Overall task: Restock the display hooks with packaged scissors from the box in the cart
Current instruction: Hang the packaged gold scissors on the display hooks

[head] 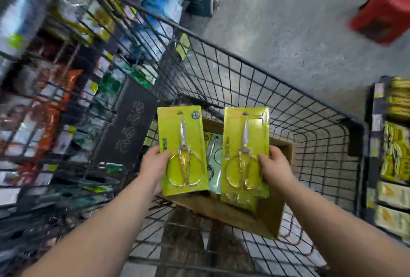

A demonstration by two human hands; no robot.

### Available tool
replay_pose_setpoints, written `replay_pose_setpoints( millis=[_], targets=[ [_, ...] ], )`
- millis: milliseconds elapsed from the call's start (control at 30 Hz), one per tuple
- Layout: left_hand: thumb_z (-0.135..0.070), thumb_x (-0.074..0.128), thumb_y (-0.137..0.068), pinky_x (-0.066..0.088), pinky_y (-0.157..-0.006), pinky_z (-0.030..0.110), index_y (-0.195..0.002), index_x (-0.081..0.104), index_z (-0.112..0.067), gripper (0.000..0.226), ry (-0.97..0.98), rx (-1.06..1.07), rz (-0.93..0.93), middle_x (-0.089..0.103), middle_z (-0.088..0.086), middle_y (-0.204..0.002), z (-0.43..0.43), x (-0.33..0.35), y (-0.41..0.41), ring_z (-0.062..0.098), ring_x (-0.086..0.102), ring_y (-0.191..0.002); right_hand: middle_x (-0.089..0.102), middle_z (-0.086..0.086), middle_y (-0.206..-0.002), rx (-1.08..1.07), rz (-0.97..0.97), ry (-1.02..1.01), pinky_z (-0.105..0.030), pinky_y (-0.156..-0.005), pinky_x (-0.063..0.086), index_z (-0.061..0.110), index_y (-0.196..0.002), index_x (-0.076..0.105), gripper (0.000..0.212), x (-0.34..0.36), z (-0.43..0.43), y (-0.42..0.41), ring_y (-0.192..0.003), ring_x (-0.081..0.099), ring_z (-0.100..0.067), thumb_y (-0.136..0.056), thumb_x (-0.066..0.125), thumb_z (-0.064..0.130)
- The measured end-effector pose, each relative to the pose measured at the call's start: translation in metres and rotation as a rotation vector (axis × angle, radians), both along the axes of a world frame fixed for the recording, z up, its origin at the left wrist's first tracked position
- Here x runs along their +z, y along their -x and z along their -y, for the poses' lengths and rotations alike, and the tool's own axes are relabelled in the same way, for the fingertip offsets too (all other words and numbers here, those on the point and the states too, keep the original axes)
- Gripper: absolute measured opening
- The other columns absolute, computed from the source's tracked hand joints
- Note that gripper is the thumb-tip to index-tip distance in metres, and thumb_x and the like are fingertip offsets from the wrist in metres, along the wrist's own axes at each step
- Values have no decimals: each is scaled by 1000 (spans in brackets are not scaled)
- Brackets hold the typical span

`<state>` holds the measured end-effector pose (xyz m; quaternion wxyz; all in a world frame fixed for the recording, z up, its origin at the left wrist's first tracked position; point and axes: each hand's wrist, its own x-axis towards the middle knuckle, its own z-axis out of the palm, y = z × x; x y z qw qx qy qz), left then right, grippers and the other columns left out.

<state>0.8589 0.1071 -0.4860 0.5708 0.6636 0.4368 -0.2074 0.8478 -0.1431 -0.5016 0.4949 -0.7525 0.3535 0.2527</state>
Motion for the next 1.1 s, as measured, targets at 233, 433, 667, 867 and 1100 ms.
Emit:
replay_pose_setpoints(
  millis=[233,433,667,867,1100],
  targets=[
    [-13,60,-83,53,-87,56,-88,65,-12,7,-18,69,157,72,17,-97,-12,61,14,35,68,-92,64,-10,-107,101,154,-28,-41,-82,54,12,-119,52,26,59,-7,-26,-90,63,-28,-94,48,16],
    [-2,52,-90,52,-85,52,-85,60,-11,13,-47,143,271,67,13,-86,-22,113,33,30,64,-80,68,-9,-101,231,234,-133,-57,-81,54,21,-112,54,22,95,-29,-43,-90,67,-37,-90,49,20],
    [-13,56,-87,50,-93,57,-112,60,-5,26,-107,284,342,67,20,-112,-66,142,73,38,64,-102,64,-15,-111,359,268,-188,-52,-72,58,22,-124,49,33,134,-74,-41,-90,68,-35,-92,47,23],
    [-8,51,-94,49,-96,48,-119,58,-5,26,-127,427,409,67,12,-110,-102,185,128,28,64,-99,61,-11,-120,521,347,-203,-52,-78,58,18,-134,42,40,166,-134,-20,-92,68,-35,-94,45,21],
    [-15,57,-90,46,-99,52,-118,60,-11,29,-164,656,454,66,10,-117,-155,190,248,30,62,-107,63,-15,-109,756,436,-186,-57,-80,55,15,-119,48,28,197,-217,53,-93,66,-38,-91,45,20]
  ],
)
